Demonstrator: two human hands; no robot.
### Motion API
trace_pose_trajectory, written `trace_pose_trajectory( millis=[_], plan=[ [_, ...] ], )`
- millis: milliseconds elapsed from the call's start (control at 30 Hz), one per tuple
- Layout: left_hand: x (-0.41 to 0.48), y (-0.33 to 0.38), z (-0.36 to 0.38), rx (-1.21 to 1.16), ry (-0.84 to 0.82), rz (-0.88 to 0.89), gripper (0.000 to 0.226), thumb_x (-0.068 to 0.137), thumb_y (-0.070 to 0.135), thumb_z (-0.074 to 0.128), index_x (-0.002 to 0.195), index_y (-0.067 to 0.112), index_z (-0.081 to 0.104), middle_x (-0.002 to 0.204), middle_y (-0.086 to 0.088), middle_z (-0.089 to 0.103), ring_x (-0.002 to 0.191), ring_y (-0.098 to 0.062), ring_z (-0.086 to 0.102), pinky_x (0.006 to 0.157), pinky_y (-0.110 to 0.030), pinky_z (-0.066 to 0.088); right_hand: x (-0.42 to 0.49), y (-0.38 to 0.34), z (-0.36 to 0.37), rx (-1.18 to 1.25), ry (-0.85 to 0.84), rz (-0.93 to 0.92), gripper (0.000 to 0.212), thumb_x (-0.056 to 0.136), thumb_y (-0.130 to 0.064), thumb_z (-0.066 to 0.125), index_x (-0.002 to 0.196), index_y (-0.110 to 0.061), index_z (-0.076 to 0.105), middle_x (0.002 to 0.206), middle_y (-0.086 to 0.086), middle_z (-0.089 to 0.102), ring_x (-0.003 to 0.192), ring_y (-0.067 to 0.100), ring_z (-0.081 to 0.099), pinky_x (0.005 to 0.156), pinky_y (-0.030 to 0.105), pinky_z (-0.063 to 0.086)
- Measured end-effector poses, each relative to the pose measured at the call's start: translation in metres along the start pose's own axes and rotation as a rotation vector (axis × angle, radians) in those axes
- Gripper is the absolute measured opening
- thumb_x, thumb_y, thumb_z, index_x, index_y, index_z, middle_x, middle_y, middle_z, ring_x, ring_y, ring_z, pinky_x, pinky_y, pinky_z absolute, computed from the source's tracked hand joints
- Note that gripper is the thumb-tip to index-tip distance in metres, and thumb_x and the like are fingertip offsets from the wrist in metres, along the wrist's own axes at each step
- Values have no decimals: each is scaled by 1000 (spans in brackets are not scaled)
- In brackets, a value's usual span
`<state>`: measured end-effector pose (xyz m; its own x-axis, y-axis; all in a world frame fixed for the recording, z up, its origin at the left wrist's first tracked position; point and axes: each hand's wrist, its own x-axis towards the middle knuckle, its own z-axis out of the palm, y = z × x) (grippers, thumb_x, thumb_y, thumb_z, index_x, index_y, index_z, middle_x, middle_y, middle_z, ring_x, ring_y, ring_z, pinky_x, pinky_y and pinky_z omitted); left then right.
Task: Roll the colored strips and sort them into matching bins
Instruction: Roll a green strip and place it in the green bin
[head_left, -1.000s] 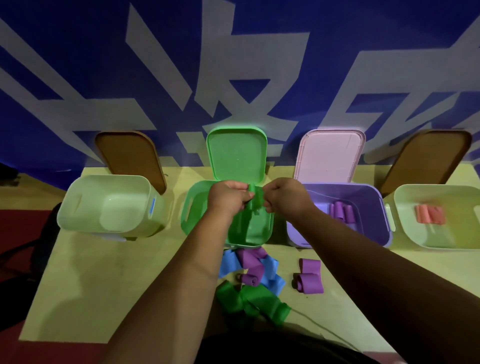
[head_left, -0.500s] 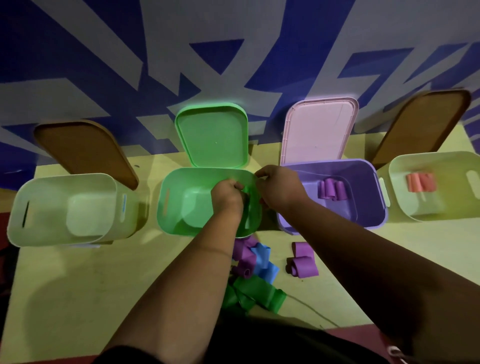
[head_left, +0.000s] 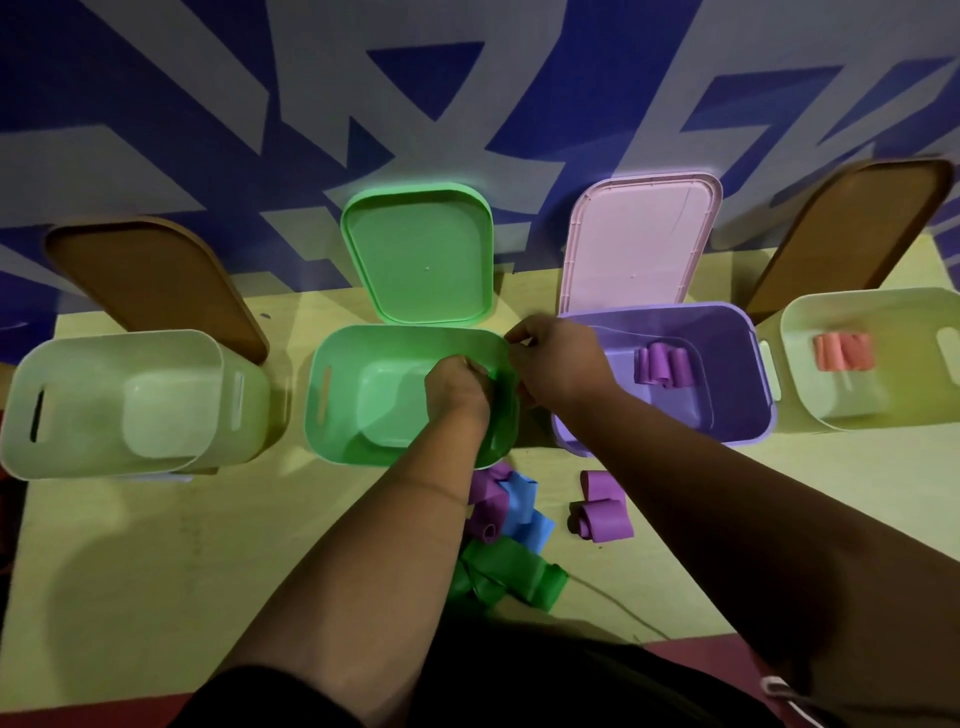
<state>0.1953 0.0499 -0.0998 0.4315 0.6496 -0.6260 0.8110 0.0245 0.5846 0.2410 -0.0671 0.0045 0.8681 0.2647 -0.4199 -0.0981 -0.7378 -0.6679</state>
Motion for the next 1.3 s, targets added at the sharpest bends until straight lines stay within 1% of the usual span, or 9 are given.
trace_pose_trajectory(
  millis=[67,167,400,500,600,867,1000,1167,1300],
  plan=[
    [0,1,-1,20,10,7,28,109,10,50,110,2,77,115,-16,72,96,-30,59,81,-30,44,0,-1,-1,1,-9,11,20,102,-17,64,116,-18,77,98,9,78,78,27,78,78,49,67],
    [1,5,-6,128,-22,35,24,109,14,59,120,5,77,125,-13,75,104,-33,68,73,-19,45,-1,-2,-3,1,-22,21,21,102,-16,62,118,-18,77,95,9,78,73,26,78,74,48,68],
    [-5,5,-27,289,-42,88,11,98,23,79,104,15,85,108,-9,80,99,-31,73,80,-32,52,-15,-7,-7,69,7,14,18,104,-14,60,118,-13,72,94,12,76,72,27,78,71,52,67],
    [-20,14,-44,212,-48,110,13,101,23,73,102,17,85,102,-9,80,94,-32,74,77,-32,54,-26,-8,-14,108,22,-10,17,105,-14,58,109,-11,74,88,9,76,71,27,78,69,49,67],
    [-42,17,-61,80,-72,161,11,98,19,75,88,22,81,96,-6,81,92,-30,78,88,-40,64,-41,-6,-21,57,34,-94,20,107,-17,57,106,-7,75,82,9,75,69,27,76,65,41,65],
    [-116,10,-95,-193,-94,259,15,99,17,73,87,25,77,97,-5,82,82,-19,76,84,-43,64,-85,12,-7,43,-49,-167,23,101,-29,63,90,-13,74,79,11,74,78,37,71,82,56,62],
    [-142,-21,-99,-280,-48,249,16,100,19,71,91,29,79,87,8,81,76,-13,74,77,-39,60,-113,25,3,77,-106,-192,24,97,-35,59,86,-18,72,74,4,75,77,30,74,78,53,63],
    [-161,-79,-100,-380,83,234,18,102,14,67,101,26,81,92,5,81,77,-15,73,70,-31,59,-141,42,24,177,-170,-235,38,102,-43,55,81,-17,74,62,-8,69,64,21,68,70,45,62],
    [-168,-121,-98,-349,118,110,17,96,18,72,85,28,79,81,-2,78,70,-18,69,68,-32,54,-151,56,50,172,-290,-147,31,101,-24,55,77,-15,72,60,1,68,49,13,63,49,25,49]
  ],
)
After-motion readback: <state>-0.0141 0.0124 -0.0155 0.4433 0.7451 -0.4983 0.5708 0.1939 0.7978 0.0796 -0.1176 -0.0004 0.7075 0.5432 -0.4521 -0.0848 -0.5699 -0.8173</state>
